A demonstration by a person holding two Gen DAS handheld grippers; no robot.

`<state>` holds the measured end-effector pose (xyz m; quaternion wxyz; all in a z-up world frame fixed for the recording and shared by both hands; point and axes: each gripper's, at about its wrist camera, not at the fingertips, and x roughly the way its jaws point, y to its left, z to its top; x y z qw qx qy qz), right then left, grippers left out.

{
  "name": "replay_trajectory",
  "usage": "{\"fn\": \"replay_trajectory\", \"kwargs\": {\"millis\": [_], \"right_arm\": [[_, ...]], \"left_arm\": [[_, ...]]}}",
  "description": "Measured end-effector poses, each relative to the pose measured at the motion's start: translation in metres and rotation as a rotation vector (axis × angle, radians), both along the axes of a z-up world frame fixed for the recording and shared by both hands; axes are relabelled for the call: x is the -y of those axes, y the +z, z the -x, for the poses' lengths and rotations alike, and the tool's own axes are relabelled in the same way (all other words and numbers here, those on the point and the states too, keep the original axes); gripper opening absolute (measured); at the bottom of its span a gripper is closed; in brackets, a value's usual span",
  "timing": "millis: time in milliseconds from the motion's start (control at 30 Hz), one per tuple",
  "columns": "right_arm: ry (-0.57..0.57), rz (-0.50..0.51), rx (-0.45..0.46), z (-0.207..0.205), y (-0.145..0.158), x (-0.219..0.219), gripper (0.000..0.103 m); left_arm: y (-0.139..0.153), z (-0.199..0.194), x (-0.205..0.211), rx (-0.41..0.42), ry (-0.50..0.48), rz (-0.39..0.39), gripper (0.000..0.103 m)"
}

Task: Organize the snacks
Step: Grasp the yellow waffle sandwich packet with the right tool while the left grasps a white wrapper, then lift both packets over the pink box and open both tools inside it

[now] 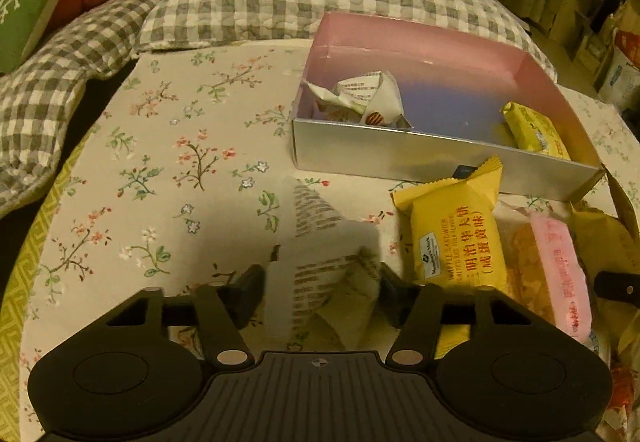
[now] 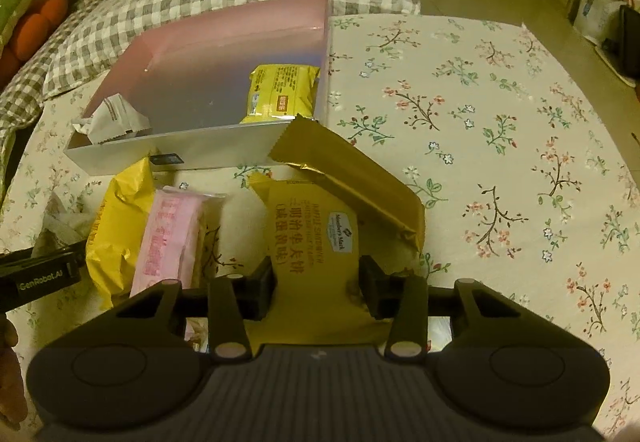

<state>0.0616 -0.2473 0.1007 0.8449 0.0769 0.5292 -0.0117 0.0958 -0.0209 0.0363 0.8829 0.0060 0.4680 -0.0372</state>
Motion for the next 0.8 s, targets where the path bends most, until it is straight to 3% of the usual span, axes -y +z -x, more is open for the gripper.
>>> {"fn": "replay_trajectory", "kwargs": {"millis": [467,800], "right_arm": [[0.004,-0.041,0.036,0.007,0.009,0.003,0.035],[0.012,-0.103,0.126,0.013,0.03,0.003,0.035]], "left_arm": [[0.005,0.004,0.001,0.021,-0.008,-0.037,0.044],[0.034,0.014,0.001,0.145,-0.022,-0.109,0.044]]}}
